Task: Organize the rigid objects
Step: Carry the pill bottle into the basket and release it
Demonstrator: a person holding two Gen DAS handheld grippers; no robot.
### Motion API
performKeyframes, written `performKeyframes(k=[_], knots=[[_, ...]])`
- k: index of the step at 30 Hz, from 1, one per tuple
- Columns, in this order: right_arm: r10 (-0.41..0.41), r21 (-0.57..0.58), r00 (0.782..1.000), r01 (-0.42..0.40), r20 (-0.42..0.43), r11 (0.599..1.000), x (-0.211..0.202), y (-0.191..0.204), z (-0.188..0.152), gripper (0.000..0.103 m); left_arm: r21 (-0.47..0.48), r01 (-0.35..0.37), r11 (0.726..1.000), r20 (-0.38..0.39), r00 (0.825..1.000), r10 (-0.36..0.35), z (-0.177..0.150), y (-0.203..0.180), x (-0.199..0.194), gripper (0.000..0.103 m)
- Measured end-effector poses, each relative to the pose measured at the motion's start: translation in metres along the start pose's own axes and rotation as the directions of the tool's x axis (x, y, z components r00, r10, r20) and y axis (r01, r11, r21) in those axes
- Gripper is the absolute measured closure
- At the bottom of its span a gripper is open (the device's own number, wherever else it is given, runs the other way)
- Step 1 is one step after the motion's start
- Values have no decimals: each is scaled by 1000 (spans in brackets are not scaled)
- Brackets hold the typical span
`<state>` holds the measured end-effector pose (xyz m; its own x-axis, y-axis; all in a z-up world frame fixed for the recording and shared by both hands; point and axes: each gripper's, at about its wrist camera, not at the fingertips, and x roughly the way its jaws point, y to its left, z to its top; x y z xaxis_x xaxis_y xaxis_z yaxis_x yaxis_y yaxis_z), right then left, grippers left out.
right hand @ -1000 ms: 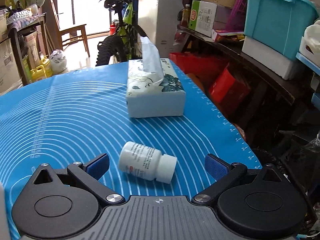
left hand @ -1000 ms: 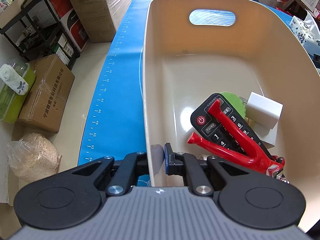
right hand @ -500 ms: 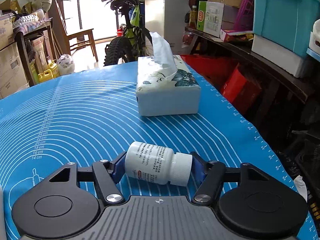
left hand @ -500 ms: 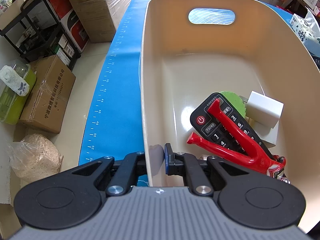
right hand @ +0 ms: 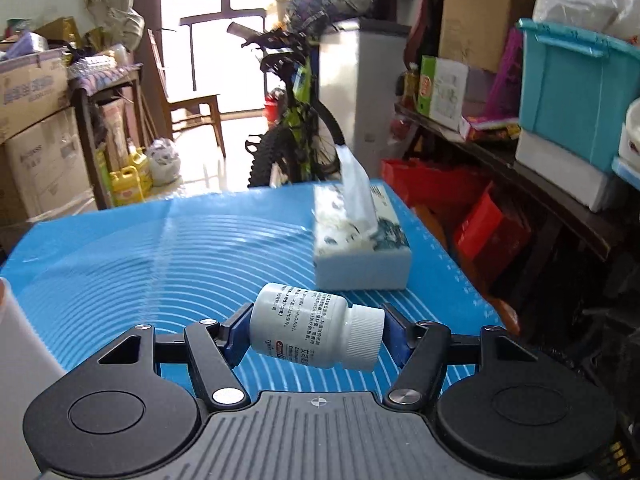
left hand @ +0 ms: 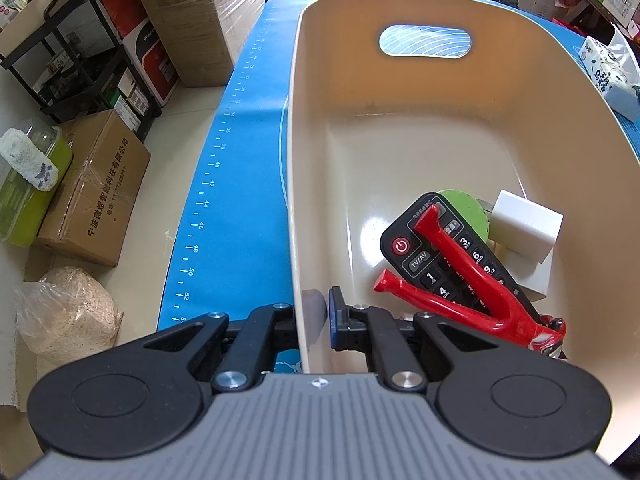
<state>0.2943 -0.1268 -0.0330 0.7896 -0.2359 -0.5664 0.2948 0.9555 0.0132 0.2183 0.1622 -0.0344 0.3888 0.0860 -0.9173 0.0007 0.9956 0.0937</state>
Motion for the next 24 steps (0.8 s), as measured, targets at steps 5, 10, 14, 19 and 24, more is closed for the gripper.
performKeyframes(k=[5,10,14,19,24], knots=[[86,25,993,-88,81,996,-40,9,18,35,0,0,1000,0,1000,0,0,0,0,92],[175,1,972,-177,155,984,-74,28,28,35,1,-1,1000,0,1000,1,0,0,0,92],[284,-67,946,-276,160,959,-96,55,26,35,-1,-1,1000,1,1000,1,0,0,1,92],[421,-217,902,-394,93,893,-117,99,15,35,-1,0,1000,1,1000,0,0,0,1,92],[504,-336,864,-481,-21,810,-129,136,-6,35,0,-1,1000,1,1000,1,0,0,1,92]])
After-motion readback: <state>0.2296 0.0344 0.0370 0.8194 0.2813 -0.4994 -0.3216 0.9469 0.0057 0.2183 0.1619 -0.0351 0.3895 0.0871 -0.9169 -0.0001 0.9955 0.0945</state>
